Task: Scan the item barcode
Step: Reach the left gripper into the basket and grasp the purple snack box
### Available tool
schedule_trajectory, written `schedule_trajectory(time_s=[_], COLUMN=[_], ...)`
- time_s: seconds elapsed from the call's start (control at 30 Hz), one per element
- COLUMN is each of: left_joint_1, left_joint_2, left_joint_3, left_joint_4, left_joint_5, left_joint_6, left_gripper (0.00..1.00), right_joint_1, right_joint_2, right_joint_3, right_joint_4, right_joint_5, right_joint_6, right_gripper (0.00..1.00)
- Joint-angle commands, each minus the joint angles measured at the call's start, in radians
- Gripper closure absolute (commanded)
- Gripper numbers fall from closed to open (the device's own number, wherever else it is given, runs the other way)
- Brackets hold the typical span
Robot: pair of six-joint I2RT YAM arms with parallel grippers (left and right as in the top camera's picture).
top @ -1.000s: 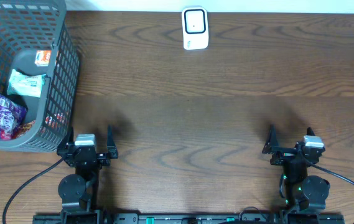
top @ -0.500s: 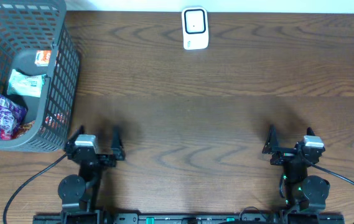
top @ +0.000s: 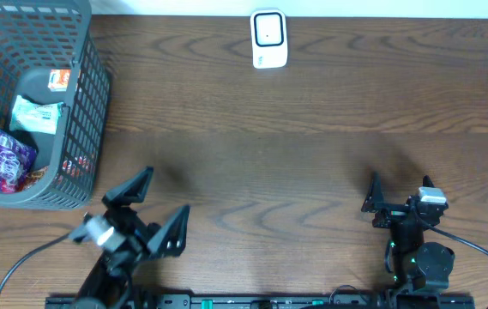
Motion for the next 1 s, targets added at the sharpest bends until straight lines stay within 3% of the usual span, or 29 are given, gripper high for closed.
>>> schedule_trajectory(time_s=[0.0,0.13,0.2,0.27,0.4,0.53,0.7,0.8,0.97], left_joint_1=[-0.001,0.0,0.0,0.0,0.0,0.0,0.002,0.002,0.007], left_joint_2=[-0.003,0.057,0.129,0.229,0.49,0.725,0.892,1.011,1.257], left_joint_3=[0.086,0.253,0.377,0.534,0.91,1.197,1.347,1.538,1.92], left_joint_4=[0.031,-0.025,-0.138,-0.318,-0.869,-1.3,-1.407,-1.563,-1.84], left_joint_5=[-0.07,-0.179,-0.224,-0.229,-0.222,-0.082,-0.119,-0.302,-0.822], left_joint_6=[-0.048,0.08,0.149,0.245,0.422,0.462,0.503,0.502,0.502], left_gripper=[0.02,0.02,0.02,0.02,0.02,0.02,0.02,0.02,0.02], right_joint_1=[0.008,0.008,0.008,0.008,0.008,0.008,0.008,0.008,0.008], right_joint_2=[-0.005,-0.005,-0.005,-0.005,-0.005,-0.005,-0.005,-0.005,-0.005], right_joint_3=[-0.002,-0.002,-0.002,-0.002,-0.002,-0.002,-0.002,-0.002,-0.002], right_joint_4=[-0.004,-0.004,-0.004,-0.004,-0.004,-0.004,-0.004,-0.004,-0.004], right_joint_5=[0.001,0.001,0.001,0.001,0.001,0.001,0.001,0.001,0.001], right_joint_6=[-0.009,-0.009,-0.009,-0.009,-0.009,-0.009,-0.009,-0.009,-0.009], right_gripper=[0.01,0.01,0.01,0.01,0.01,0.01,0.01,0.01,0.01])
